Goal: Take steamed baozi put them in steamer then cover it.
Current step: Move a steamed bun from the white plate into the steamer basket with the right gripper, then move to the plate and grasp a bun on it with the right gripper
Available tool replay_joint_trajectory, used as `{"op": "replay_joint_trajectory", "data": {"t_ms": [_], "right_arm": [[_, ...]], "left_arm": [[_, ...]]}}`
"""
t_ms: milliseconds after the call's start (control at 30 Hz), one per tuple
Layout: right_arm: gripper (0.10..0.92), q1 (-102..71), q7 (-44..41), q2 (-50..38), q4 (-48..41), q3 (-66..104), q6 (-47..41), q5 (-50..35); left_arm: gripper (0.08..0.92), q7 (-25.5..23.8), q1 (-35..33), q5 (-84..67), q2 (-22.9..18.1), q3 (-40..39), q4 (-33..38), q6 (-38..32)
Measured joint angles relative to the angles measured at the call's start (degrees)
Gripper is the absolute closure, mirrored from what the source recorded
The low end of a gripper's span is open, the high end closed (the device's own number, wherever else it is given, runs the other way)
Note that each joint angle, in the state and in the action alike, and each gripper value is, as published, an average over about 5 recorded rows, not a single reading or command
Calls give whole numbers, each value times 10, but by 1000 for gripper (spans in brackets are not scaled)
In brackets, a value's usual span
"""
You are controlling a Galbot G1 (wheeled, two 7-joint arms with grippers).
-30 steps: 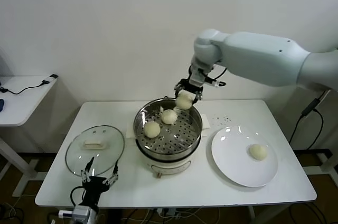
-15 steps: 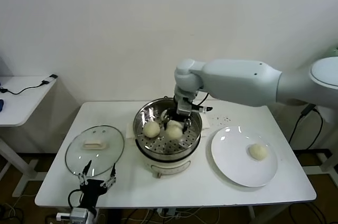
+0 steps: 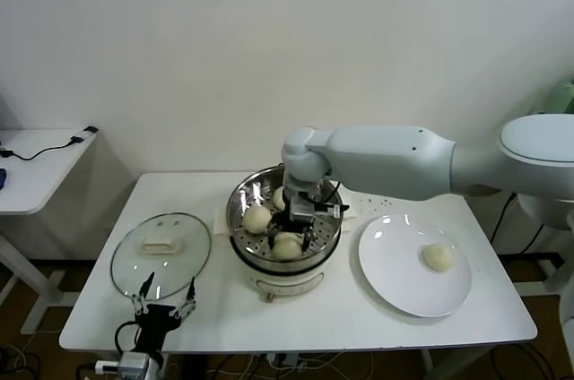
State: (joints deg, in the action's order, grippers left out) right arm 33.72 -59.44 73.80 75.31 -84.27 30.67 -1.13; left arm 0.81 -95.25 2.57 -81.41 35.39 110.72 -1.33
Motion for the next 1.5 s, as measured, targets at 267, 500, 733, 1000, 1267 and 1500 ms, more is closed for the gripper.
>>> {"op": "replay_joint_trajectory", "data": {"t_ms": [267,500,733,1000,1267,1500], "right_arm": [[203,0,-9,-3,-11,16,16,22],[202,17,-13,-23,-14,37,38,30],[203,62,0,-86,-9,36,30,17],[203,127,37,-212,25,-25,-104,-68],[203,103,34,-350,41,-16,-282,-126],[203,-29,17,-434,31,85,-368,-124]], "left_arm": [[177,0,1,0,0,-1,0,0],[177,1,0,1,0,-1,1,0],[177,1,-1,3,2,-4,6,-1],[177,1,3,0,4,-5,8,-2],[177,1,5,-1,6,-1,10,-1],[177,0,2,2,5,1,14,1]]}}
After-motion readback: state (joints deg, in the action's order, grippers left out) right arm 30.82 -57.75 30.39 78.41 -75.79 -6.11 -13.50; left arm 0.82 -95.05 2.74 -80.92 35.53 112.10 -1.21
